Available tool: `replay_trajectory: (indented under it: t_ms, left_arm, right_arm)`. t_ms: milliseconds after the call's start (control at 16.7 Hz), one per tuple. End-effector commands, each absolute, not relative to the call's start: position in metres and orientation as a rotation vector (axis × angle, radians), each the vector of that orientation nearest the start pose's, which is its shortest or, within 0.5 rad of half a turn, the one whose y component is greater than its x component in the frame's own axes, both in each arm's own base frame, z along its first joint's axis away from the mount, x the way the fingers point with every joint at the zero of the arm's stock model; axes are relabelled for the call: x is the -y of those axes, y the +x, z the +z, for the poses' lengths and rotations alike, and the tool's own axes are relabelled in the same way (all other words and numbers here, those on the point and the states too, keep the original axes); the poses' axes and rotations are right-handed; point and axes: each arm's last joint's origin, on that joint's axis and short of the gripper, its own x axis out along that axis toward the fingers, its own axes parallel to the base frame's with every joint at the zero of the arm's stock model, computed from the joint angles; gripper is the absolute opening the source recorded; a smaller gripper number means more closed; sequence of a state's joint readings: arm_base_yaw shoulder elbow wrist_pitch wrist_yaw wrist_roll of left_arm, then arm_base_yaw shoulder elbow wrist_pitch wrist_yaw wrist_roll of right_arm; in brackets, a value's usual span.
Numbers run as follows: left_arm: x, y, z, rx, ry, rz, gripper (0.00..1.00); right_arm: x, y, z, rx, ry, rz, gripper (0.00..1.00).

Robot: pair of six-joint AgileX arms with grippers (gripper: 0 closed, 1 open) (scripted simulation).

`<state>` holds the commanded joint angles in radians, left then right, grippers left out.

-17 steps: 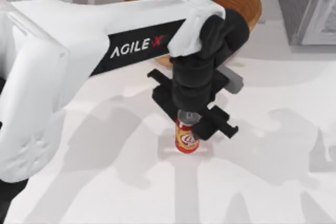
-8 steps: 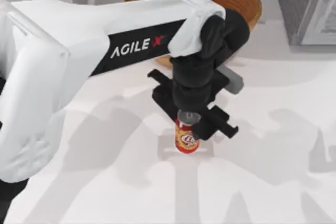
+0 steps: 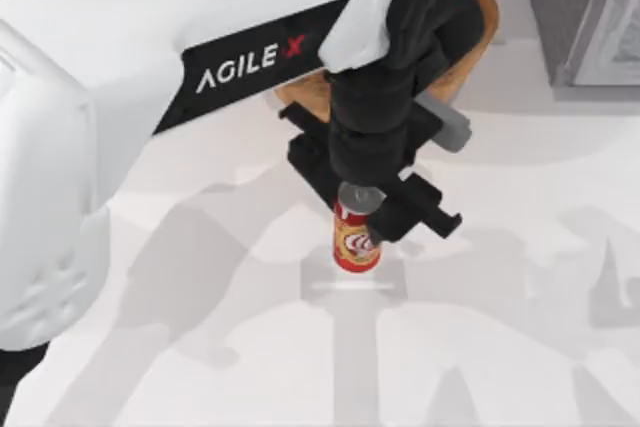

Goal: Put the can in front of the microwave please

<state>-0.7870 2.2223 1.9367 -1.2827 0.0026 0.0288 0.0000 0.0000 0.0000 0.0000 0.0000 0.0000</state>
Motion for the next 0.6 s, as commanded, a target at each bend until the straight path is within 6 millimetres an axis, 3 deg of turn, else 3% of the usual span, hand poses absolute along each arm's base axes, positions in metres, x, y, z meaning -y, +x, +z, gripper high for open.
replay_trajectory:
  t_ms: [360,600]
  left_arm:
    - [0.303,0.316,0.193,-1.503,0.634,-0.629,0.00]
    - [0.265,0.340,0.160,-1.677,0.615,-0.662,0.00]
  right_arm:
    - [0.001,0.106,0.160,0.000,0.000,0.000,1.00]
    - [0.001,0.106,0.160,0.000,0.000,0.000,1.00]
